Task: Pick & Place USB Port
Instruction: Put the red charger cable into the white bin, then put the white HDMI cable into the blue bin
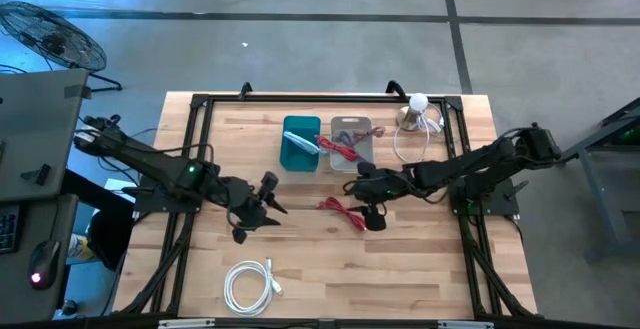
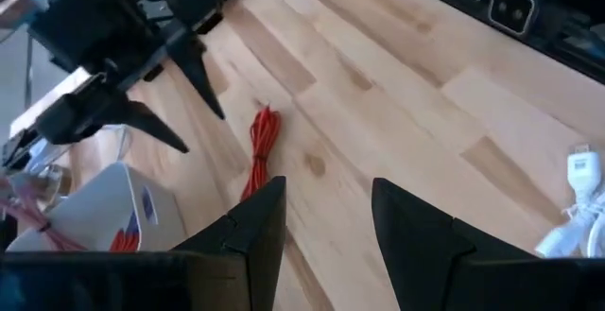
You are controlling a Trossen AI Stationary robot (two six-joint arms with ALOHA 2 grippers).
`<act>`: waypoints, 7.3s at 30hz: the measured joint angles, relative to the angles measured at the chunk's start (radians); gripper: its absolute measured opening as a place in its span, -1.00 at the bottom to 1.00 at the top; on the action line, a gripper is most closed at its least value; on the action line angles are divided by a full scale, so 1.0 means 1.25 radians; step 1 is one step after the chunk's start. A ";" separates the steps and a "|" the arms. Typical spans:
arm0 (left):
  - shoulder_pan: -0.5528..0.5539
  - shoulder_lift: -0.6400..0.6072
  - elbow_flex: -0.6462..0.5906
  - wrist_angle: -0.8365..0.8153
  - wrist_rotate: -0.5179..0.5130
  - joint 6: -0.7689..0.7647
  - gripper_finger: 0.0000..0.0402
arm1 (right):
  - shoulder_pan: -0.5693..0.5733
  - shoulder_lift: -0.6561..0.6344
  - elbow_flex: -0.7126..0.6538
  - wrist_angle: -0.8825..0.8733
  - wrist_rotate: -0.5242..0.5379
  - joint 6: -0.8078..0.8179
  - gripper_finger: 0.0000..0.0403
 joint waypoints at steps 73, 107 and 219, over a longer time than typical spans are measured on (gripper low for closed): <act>-0.003 -0.004 -0.247 0.280 -0.027 -0.073 -0.23 | 0.043 0.215 -0.001 0.077 0.069 0.190 -0.99; -0.003 0.024 -0.245 0.349 -0.107 0.001 -0.23 | -0.052 -0.245 0.000 -0.029 0.268 -0.059 -1.00; -0.172 0.227 -0.127 -0.072 0.277 -0.620 -0.23 | 0.179 -0.227 0.001 -0.029 0.108 0.006 -0.26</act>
